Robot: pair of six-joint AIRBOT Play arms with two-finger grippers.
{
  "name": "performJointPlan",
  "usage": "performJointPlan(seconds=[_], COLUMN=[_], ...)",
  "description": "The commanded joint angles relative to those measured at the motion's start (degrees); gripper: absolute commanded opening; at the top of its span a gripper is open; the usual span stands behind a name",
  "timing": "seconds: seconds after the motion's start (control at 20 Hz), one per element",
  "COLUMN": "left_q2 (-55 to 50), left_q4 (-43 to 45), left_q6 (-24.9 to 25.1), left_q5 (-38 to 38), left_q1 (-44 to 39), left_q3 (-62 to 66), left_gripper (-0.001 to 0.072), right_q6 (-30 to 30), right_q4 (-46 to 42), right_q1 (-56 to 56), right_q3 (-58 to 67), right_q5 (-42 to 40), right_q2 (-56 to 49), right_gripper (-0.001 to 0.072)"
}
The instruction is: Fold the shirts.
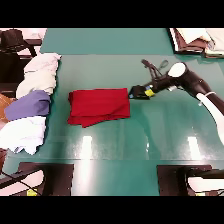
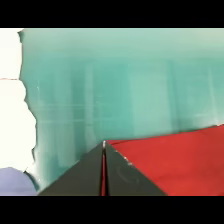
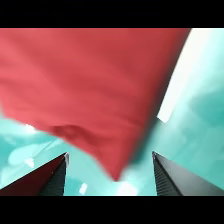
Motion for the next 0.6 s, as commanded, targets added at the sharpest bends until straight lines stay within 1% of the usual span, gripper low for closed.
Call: performJointPlan(seconds=[0.0,0.1,0.2,0.4,0.45,0.5,0.55], left_q2=[-0.17,-0.17,-0.42,-1.03,-1.03,-1.03,-1.03], left_q4=[-1.46,-1.46,-1.46,-1.46,-1.46,-1.49,-1.64], left_q6=[0.42,1.46,1.46,1.46,1.46,1.46,1.44], left_q5=[0.66,2.14,2.75,2.78,2.78,2.78,2.75], left_q1=[-1.86,-4.15,-6.14,-8.96,-9.33,-9.73,-9.73], left_q3=[-0.31,-1.05,-1.29,-1.31,-1.31,-1.31,-1.31], left_gripper=[0.0029,0.0028,0.0028,0.0029,0.0028,0.0028,0.0028], right_q6=[0.96,0.79,0.76,0.79,0.81,0.79,0.79], right_q4=[4.48,7.58,9.68,13.14,13.66,14.16,14.25], right_q1=[-4.42,-3.56,-1.64,4.33,5.79,6.91,7.89], right_q3=[-7.41,-6.29,-3.10,6.71,9.31,11.58,13.92], right_q5=[-5.62,-6.27,-6.08,-6.25,-6.25,-6.27,-6.25], right_q2=[-0.22,-3.69,-8.22,-17.09,-19.17,-20.79,-22.32], right_gripper=[0.0539,0.0529,0.0529,0.0528,0.0505,0.0440,0.0336])
